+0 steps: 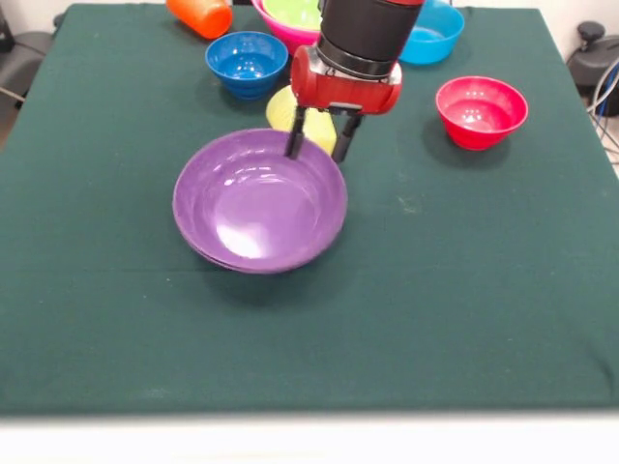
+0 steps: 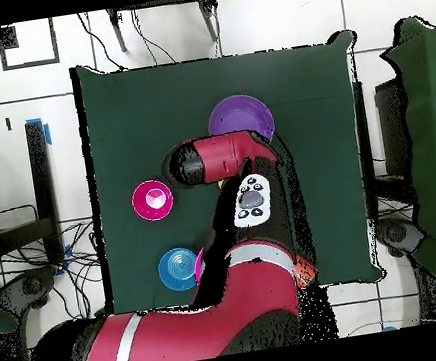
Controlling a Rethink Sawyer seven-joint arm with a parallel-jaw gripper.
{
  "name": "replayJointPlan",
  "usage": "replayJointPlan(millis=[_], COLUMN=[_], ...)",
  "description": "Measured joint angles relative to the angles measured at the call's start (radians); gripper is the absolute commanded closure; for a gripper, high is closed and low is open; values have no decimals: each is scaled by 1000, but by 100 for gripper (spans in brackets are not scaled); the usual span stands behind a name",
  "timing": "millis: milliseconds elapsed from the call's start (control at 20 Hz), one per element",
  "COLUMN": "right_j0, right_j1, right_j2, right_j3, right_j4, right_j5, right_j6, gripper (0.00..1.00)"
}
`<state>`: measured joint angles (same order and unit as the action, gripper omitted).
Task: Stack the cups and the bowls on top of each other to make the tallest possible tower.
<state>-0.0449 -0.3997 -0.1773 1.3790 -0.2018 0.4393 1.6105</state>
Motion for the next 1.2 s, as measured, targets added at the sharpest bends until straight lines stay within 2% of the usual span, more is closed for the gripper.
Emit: replayJointPlan(millis=[350, 600, 800, 850, 1000, 1200], right_j0=[0, -2, -11, -14, -16, -18], right_j1=[-7, -37, -129, -182, -272, -349], right_j2=[-2, -2, -3, -4, -10, -16], right_j3=[-34, -18, 76, 135, 246, 367], right_j4=[4, 15, 42, 51, 53, 53], right_j5=[19, 20, 48, 67, 97, 103], right_j6=[0, 0, 0, 0, 0, 0], gripper=[0, 0, 0, 0, 0, 0])
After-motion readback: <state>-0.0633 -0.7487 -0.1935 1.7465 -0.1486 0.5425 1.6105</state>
